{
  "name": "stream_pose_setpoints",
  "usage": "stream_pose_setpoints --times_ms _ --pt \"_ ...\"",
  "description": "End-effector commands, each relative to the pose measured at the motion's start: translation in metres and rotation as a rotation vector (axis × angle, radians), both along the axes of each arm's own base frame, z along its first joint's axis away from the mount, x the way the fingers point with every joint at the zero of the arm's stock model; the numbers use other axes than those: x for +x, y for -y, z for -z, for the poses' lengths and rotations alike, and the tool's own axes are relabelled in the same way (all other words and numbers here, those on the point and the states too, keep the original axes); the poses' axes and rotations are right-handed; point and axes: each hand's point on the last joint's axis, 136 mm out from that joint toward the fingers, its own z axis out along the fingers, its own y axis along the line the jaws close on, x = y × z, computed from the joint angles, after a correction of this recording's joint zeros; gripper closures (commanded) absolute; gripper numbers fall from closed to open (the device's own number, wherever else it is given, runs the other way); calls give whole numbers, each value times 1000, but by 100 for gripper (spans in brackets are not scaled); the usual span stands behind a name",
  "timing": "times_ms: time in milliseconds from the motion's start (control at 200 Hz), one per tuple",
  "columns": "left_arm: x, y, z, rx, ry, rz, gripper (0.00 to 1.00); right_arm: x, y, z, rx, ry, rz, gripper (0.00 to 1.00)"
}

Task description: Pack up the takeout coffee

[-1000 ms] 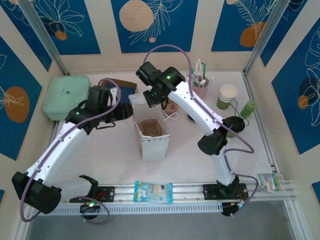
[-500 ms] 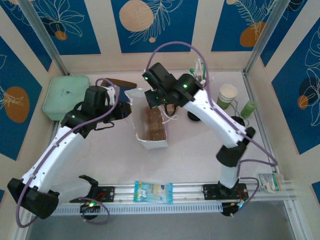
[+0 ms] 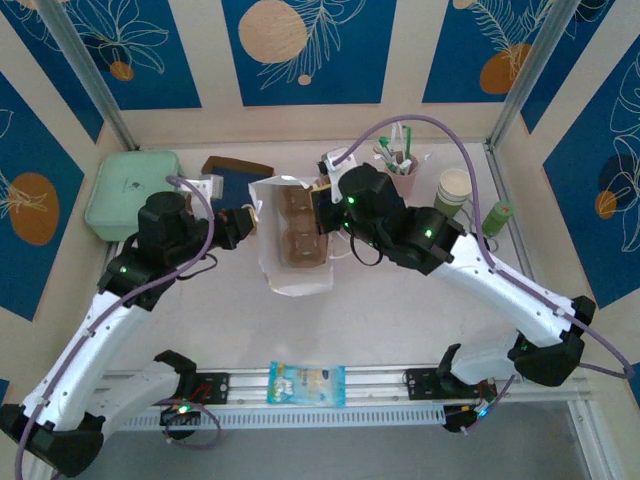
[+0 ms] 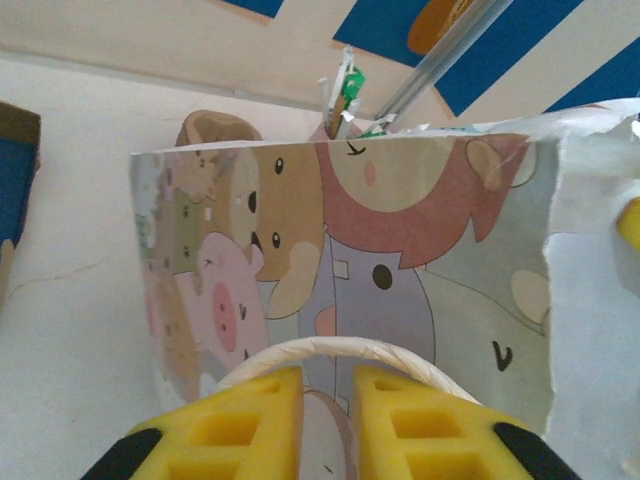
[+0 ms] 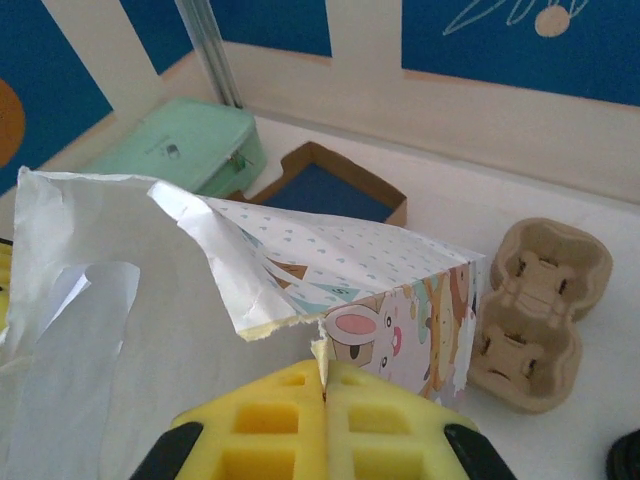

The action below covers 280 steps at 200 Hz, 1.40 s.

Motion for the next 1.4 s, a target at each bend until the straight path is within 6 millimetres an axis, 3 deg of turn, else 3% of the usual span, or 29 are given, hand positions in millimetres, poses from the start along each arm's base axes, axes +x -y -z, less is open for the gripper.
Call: stream_pose_setpoints --times_ms 0,335,485,690,775,1061,1396 --pt "-8 7 -24 -40 109 59 77 1 0 -43 136 119 9 100" --pt "-11 5 -34 -53 109 48 74 -2 -8 -23 103 -24 -37 100" --pt "-7 2 -35 -41 81 19 67 2 -2 -2 50 -229 -26 100" --pt "1 4 -30 -21 2 0 59 1 -7 26 11 -413 -58 100" --pt "5 3 -25 -6 -29 -16 50 3 -7 36 1 -481 -55 100" --pt "10 -3 -11 40 -57 -55 36 10 -2 62 -15 -603 -32 100" --pt "8 -7 -5 58 -68 -64 33 16 2 76 10 -648 -26 100"
